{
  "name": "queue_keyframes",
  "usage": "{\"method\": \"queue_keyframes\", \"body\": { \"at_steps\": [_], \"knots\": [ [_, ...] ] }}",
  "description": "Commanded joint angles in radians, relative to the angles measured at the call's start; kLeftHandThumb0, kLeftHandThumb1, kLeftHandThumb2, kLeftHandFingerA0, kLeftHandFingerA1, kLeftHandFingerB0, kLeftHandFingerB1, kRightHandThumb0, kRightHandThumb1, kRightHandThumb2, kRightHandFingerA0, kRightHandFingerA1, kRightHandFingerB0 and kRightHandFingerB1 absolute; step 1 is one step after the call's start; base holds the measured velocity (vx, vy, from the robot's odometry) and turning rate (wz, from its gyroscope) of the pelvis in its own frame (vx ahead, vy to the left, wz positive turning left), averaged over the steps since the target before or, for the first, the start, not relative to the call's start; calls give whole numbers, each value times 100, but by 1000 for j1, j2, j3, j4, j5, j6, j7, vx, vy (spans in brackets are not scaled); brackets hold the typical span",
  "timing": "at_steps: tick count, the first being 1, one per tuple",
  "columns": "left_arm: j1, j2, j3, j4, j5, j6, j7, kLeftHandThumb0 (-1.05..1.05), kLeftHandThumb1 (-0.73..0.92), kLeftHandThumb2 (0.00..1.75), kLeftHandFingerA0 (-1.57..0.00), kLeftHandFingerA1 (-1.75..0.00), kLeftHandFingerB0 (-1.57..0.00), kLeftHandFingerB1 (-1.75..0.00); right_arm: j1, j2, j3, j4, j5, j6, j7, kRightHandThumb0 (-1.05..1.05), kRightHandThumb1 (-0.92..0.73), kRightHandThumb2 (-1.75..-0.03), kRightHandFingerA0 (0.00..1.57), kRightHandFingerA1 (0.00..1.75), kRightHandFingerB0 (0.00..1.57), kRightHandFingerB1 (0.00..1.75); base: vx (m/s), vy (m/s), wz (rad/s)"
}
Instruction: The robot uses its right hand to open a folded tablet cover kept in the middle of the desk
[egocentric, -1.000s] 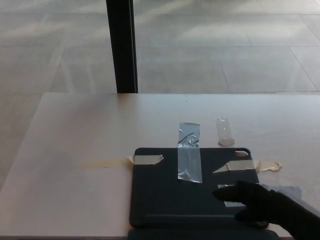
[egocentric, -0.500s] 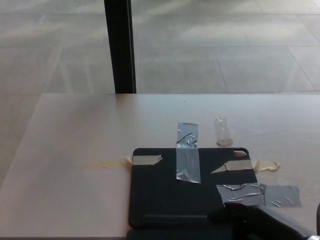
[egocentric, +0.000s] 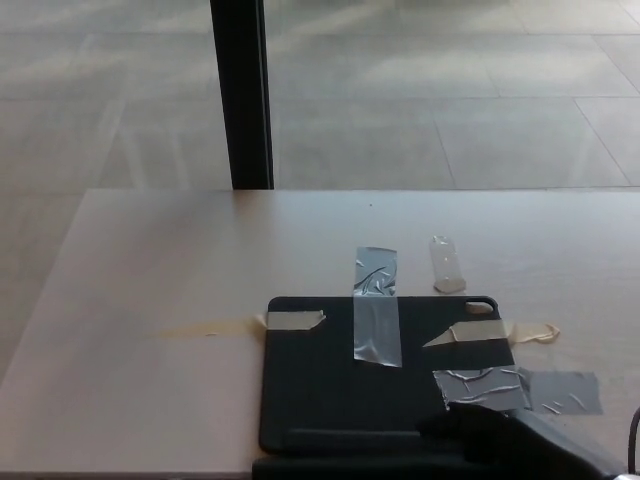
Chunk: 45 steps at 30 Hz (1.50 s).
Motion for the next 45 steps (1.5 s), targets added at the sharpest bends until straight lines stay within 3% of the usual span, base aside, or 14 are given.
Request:
{"method": "queue_keyframes", "body": {
  "at_steps": [1, 2, 3, 8, 9, 10, 11, 12, 15, 16, 20, 30, 44, 45],
  "knots": [
    [-5, 23, -2, 0, -15, -10, 7, -44, 26, 75, -91, -86, -85, -82, 122, 72, -34, -2, 117, 80, 21, -76, -67, -61, 50, 46, 36, 36, 0, 0, 0],
    [-6, 23, -4, -2, -14, -10, 12, -43, 25, 76, -91, -87, -85, -82, 150, 79, -33, -28, 108, 87, 14, -77, -54, -94, 45, 57, 29, 48, 0, 0, 0],
    [-5, 26, 1, -3, -18, -12, 12, -42, 25, 76, -91, -87, -85, -82, 163, 87, -28, -41, 101, 85, 13, -78, -70, -62, 54, 48, 37, 36, 0, 0, 0],
    [-7, 29, -2, -1, -18, -9, 9, -36, 37, 56, -93, -82, -84, -75, 309, 112, -17, -198, 110, 170, 27, -76, -71, -62, 51, 50, 38, 34, 0, 0, 0],
    [-9, 28, -5, 1, -14, -13, 8, -36, 37, 56, -94, -82, -84, -74, 331, 114, -19, -216, 110, 185, 25, -82, -58, -96, 48, 60, 30, 46, 0, 0, 0],
    [-11, 29, -4, 4, -15, -14, 7, -45, 26, 76, -91, -87, -81, -80, 371, 131, -35, -252, 140, 213, 25, -80, -57, -97, 68, 100, 29, 48, 0, 0, 0],
    [-11, 29, -3, 5, -17, -14, 7, -45, 26, 76, -91, -87, -81, -80, 385, 138, -41, -266, 153, 224, 26, -80, -57, -97, 68, 100, 29, 48, 0, 0, 0],
    [-12, 31, -5, 3, -15, -12, 12, -47, 27, 76, -92, -86, -83, -80, 409, 153, -60, -276, 183, 237, 27, -75, -69, -61, 53, 70, 37, 34, 0, 0, 0],
    [-17, 36, -11, -1, -8, -8, 17, -43, 27, 77, -91, -86, -83, -81, 463, 222, -113, -314, 270, 301, 33, -74, -68, -61, 52, 47, 36, 35, 0, 0, 0],
    [-17, 35, -11, -2, -9, -9, 18, -35, 39, 55, -94, -80, -86, -74, 471, 221, -117, -323, 275, 308, 41, -75, -69, -61, 51, 44, 35, 35, 0, 0, 0],
    [-21, 34, -12, -2, -10, -10, 16, -43, 26, 77, -90, -86, -81, -80, 504, 261, -177, -353, 347, 411, 78, -71, -68, -60, 45, 41, 32, 32, 0, 0, 0],
    [-7, 35, -24, 3, -6, -19, 12, -46, 27, 76, -92, -86, -83, -80, 539, 263, -211, -386, 383, 472, 90, -71, -70, -61, 51, 46, 37, 35, 0, 0, 0],
    [30, 33, -15, 9, -17, -19, 0, -49, 27, 76, -92, -88, -81, -80, 29, 177, -811, -398, 662, 526, 132, -62, -73, -62, 62, 45, 38, 35, 0, 0, 0],
    [32, 32, -18, 7, -13, -25, 1, -42, 36, 55, -96, -84, -85, -75, -17, 146, -880, -362, 692, 534, 141, -67, -58, -92, 58, 59, 34, 49, 0, 0, 0]
  ]
}}
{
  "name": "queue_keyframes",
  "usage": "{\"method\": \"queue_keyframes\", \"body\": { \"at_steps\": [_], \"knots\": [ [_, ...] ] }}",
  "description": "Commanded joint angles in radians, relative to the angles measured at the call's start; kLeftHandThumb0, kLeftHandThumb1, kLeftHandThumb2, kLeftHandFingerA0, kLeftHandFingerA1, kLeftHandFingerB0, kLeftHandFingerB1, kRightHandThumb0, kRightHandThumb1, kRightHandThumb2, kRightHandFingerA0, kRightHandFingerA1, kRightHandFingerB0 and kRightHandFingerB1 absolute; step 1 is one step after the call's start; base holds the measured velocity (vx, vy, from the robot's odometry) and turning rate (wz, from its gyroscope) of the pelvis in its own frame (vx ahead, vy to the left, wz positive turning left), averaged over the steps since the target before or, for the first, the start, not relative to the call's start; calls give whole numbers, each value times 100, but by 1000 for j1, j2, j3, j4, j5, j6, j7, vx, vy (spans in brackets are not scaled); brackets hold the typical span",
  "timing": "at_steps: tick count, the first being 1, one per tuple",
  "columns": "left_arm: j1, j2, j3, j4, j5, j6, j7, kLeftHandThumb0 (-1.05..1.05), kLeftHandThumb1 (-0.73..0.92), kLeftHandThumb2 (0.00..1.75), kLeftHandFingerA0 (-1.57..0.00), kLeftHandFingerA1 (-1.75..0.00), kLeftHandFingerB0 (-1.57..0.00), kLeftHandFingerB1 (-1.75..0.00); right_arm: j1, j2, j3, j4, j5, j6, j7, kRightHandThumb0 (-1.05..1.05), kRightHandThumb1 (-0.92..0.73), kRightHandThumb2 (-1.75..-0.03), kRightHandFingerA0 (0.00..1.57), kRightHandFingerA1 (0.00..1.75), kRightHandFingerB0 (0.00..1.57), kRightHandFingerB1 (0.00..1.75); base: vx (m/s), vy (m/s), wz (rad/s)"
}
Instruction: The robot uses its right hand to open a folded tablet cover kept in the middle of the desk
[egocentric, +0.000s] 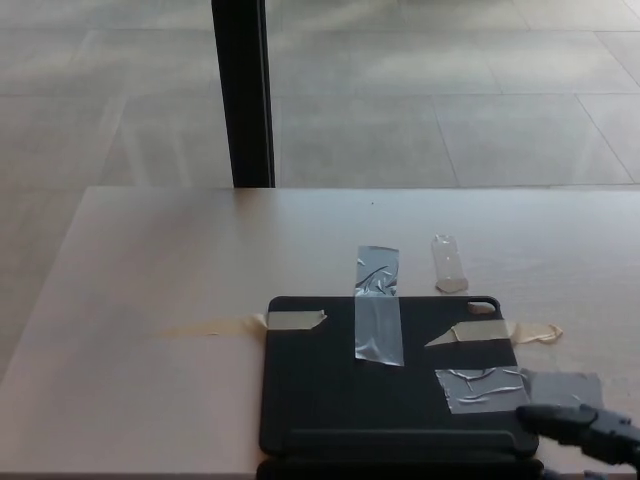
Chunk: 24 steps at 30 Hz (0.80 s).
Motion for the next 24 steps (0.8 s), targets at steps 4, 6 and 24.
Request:
{"method": "queue_keyframes", "body": {
  "at_steps": [4, 6, 24],
  "knots": [
    [25, 32, 2, 2, -9, -19, 0, -49, 26, 76, -89, -86, -82, -80, -340, -183, -569, 232, 286, 15, -12, -63, -67, -61, 73, 48, 48, 38, 0, 0, 0],
    [30, 34, 5, 5, -11, -21, -8, -46, 25, 77, -87, -86, -81, -80, -335, -245, -634, 341, 221, -71, -67, -64, -64, -60, 75, 51, 48, 40, 0, 0, 0],
    [49, 20, 6, 16, -13, -31, -18, -50, 27, 78, -88, -86, -82, -80, -300, -269, -1057, 1162, 245, -570, -527, -72, -60, -59, 62, 67, 47, 47, 0, 0, 0]
  ]
}}
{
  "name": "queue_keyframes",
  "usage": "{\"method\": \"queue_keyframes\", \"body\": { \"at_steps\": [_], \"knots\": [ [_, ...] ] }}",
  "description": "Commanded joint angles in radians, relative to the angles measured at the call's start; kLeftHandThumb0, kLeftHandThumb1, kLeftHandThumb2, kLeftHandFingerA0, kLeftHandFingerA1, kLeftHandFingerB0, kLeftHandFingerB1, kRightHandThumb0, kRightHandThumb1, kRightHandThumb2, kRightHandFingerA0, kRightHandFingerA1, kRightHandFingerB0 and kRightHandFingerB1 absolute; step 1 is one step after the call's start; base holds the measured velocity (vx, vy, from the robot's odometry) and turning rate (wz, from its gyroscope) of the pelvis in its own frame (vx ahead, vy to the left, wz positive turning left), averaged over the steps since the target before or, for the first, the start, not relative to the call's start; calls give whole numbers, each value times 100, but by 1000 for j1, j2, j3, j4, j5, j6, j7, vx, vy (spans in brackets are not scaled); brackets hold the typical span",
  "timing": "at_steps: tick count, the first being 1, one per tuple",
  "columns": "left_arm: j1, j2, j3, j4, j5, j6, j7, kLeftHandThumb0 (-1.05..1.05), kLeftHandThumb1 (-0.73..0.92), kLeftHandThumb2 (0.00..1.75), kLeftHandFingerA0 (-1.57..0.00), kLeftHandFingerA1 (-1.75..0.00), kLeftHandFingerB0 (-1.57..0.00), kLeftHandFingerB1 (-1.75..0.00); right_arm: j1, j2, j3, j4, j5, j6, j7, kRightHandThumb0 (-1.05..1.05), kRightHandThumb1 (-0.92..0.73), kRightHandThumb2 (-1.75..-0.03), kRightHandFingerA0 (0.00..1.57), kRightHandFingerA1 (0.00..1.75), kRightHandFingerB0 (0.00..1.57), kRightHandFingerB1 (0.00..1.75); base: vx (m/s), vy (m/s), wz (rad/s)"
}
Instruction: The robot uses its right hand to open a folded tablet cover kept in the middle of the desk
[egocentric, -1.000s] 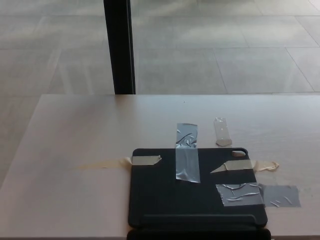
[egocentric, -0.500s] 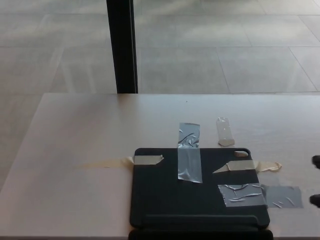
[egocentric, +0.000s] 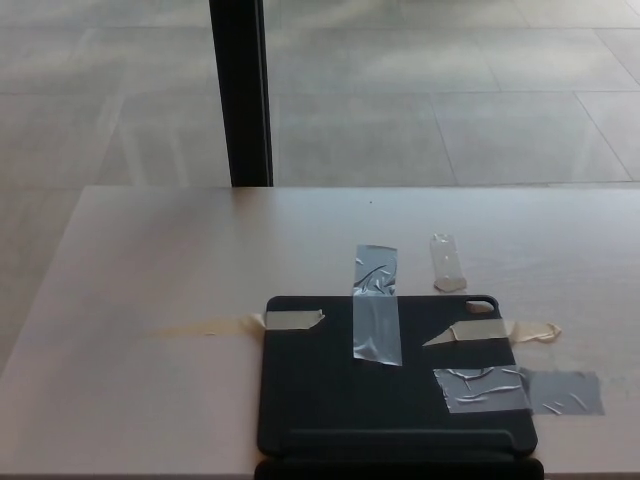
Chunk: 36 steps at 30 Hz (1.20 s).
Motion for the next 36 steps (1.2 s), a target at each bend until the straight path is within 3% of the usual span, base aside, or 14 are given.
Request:
{"method": "queue_keyframes", "body": {
  "at_steps": [1, 2, 8, 10, 11, 13, 14, 15, 26, 27, 28, 31, 32, 36],
  "knots": [
    [39, 16, 9, 10, -17, -32, -18, -54, 28, 78, -89, -86, -82, -80, -92, -37, -431, 588, 176, -477, -443, -65, -62, -59, 45, 64, 44, 47, 0, 0, 0],
    [42, 15, 9, 10, -17, -33, -20, -49, 38, 54, -95, -82, -85, -74, -95, -38, -440, 617, 182, -496, -455, -64, -64, -59, 64, 74, 43, 48, 0, 0, 0],
    [36, 17, 15, 15, -24, -20, -21, -46, 38, 54, -90, -82, -81, -74, -101, -46, -488, 745, 214, -563, -476, -63, -60, -60, 75, 105, 39, 52, 0, 0, 0],
    [33, 20, 7, 17, -16, -14, -16, -46, 40, 54, -89, -80, -82, -73, -90, -34, -492, 795, 225, -620, -459, -65, -48, -94, 33, 76, 31, 61, 0, 0, 0],
    [34, 20, 3, 18, -12, -16, -19, -48, 41, 53, -88, -79, -79, -71, -85, -23, -504, 789, 238, -602, -447, -68, -59, -60, 31, 69, 39, 56, 0, 0, 0],
    [33, 22, -1, 19, -9, -19, -23, -48, 41, 53, -88, -79, -79, -71, -83, -15, -519, 794, 253, -586, -437, -68, -59, -60, 31, 69, 39, 56, 0, 0, 0],
    [35, 19, 5, 15, -17, -22, -36, -54, 43, 54, -95, -82, -77, -71, -83, -18, -523, 854, 266, -600, -425, -71, -45, -91, 56, 69, 40, 59, 0, 0, 0],
    [35, 18, 7, 14, -18, -24, -37, -57, 43, 54, -93, -83, -75, -72, -87, -30, -514, 886, 249, -593, -454, -75, -59, -58, 65, 60, 49, 51, 0, 0, 0],
    [23, 27, 27, 30, -49, 56, -90, -73, 51, 56, -63, -82, -49, -66, -58, -60, -458, 992, 220, -574, -388, -71, -59, -58, 49, 56, 45, 45, 0, 0, 0],
    [19, 36, 21, 27, -45, 71, -99, -74, 40, 92, -69, -86, -31, -63, -51, -56, -439, 1020, 209, -607, -376, -71, -60, -58, 52, 58, 48, 46, 0, 0, 0],
    [7, 42, 20, 27, -44, 81, -101, -76, 57, 58, -62, -91, -32, -62, -58, -53, -432, 1033, 212, -611, -376, -71, -57, -58, 51, 56, 53, 45, 0, 0, 0],
    [-10, 38, 32, 28, -59, 86, -109, -72, 60, 58, -51, -89, -27, -62, -89, -63, -418, 1064, 223, -639, -377, -71, -47, -92, 53, 65, 45, 54, 0, 0, 0],
    [-8, 39, 31, 29, -56, 87, -107, -73, 61, 58, -49, -88, -24, -60, -85, -61, -399, 1072, 210, -663, -380, -70, -58, -58, 58, 57, 56, 45, 0, 0, 0],
    [20, 37, 36, 26, -54, 72, -116, -74, 66, 60, -35, -77, -18, -57, -53, -54, -363, 1081, 205, -687, -337, -71, -53, -57, 75, 58, 67, 48, 0, 0, 0]
  ]
}}
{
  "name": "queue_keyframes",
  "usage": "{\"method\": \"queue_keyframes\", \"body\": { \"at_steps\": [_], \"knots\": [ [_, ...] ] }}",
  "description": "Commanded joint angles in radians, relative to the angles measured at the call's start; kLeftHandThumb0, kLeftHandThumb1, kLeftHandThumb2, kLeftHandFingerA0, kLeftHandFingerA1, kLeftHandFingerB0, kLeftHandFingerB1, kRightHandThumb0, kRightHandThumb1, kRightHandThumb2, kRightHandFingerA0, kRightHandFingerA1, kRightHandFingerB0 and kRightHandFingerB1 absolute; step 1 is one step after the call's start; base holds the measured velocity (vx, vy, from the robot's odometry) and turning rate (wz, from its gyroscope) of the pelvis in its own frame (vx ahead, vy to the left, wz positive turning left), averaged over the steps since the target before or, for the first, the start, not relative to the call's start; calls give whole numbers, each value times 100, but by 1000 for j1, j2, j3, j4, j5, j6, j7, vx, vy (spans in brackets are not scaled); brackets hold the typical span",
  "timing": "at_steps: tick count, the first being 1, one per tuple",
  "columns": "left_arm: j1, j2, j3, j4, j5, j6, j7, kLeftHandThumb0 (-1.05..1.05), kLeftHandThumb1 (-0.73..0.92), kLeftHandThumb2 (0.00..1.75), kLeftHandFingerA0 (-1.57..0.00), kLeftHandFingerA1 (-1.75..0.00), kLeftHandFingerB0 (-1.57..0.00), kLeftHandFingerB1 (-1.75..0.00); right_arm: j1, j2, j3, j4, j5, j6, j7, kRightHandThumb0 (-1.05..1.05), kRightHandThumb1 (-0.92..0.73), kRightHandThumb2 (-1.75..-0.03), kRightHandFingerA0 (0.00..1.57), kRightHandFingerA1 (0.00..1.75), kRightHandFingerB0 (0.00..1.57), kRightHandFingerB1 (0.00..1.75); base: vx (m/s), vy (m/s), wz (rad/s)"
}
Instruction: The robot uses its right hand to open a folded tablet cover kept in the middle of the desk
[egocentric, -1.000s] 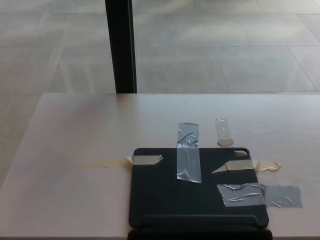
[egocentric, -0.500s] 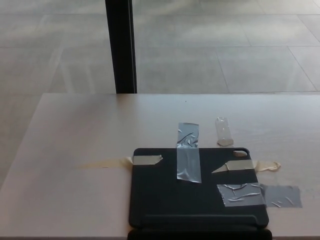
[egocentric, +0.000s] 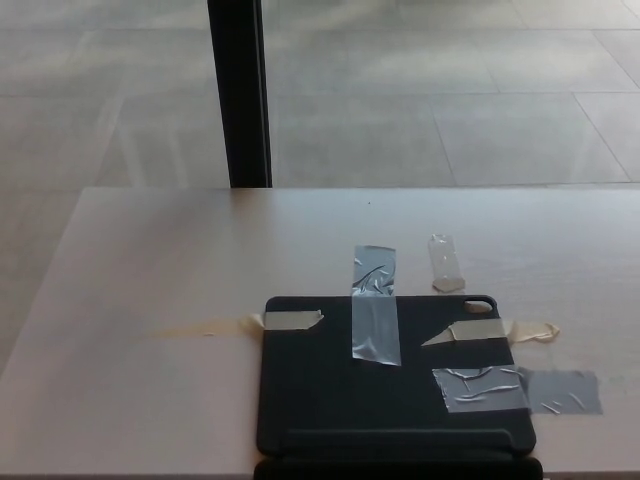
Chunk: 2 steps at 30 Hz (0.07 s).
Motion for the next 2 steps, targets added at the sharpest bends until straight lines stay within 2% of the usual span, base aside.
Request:
{"method": "queue_keyframes", "body": {
  "at_steps": [1, 2],
  "knots": [
    [18, 36, 22, 12, -41, 48, -51, -74, 66, 60, -35, -77, -18, -57, 9, -49, 47, 80, 63, -235, -47, -71, -53, -57, 75, 58, 67, 48, 0, 0, 0],
    [15, 36, 22, 13, -40, 50, -44, -76, 51, 87, -41, -75, -18, -59, 6, -53, 50, 96, 66, -235, -44, -73, -49, -59, 76, 60, 66, 49, 0, 0, 0]
  ]
}}
